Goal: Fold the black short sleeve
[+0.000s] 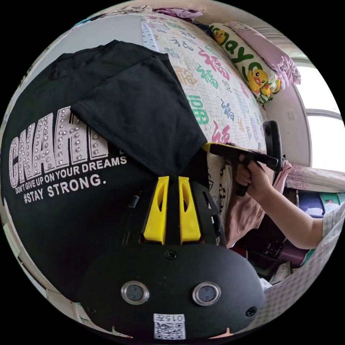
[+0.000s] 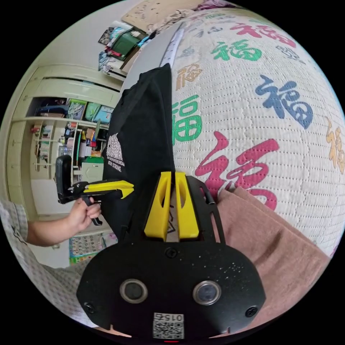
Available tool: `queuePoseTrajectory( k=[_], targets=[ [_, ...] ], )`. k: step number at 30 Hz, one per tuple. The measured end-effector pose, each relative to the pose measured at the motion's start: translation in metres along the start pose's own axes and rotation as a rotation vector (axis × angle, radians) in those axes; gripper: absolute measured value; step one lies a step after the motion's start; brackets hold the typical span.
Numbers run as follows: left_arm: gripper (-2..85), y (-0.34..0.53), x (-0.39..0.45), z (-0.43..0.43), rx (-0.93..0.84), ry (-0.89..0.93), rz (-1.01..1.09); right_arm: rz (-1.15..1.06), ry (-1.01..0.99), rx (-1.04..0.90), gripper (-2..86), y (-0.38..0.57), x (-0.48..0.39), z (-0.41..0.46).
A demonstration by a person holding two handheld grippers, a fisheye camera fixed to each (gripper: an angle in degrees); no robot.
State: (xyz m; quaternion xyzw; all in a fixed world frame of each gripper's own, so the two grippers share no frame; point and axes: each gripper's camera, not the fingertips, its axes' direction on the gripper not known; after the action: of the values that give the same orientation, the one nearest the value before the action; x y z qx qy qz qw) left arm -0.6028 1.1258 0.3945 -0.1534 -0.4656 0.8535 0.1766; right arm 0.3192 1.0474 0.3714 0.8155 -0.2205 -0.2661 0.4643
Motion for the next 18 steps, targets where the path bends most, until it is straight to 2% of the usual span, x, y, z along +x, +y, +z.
queuePoseTrajectory(
  k=[3,6,9,13,16,18],
  targets=[
    [6.1,0.003,-0.011,0.021,-0.024,0.058,-0.036,0.085,-0.051,0.025,1.1,-0.003,-0.004,-0.016],
    [6.5,0.008,-0.027,0.014,0.118,0.101,-0.074,0.067,0.021,0.11,3.1,-0.014,-0.019,-0.041],
    [7.9,0.012,-0.061,0.021,0.248,0.106,-0.225,-0.035,0.027,0.121,4.6,-0.052,-0.04,-0.037],
    [10.6,0.013,-0.096,0.067,0.347,0.031,-0.428,-0.165,0.105,0.049,5.0,-0.119,-0.083,0.015],
    [10.0,0.004,-0.098,0.116,0.354,0.06,-0.439,-0.214,0.147,-0.015,3.2,-0.155,-0.11,0.065],
    [8.0,0.003,-0.091,0.143,0.359,0.006,-0.442,-0.213,0.223,-0.054,0.9,-0.168,-0.121,0.095]
  ],
)
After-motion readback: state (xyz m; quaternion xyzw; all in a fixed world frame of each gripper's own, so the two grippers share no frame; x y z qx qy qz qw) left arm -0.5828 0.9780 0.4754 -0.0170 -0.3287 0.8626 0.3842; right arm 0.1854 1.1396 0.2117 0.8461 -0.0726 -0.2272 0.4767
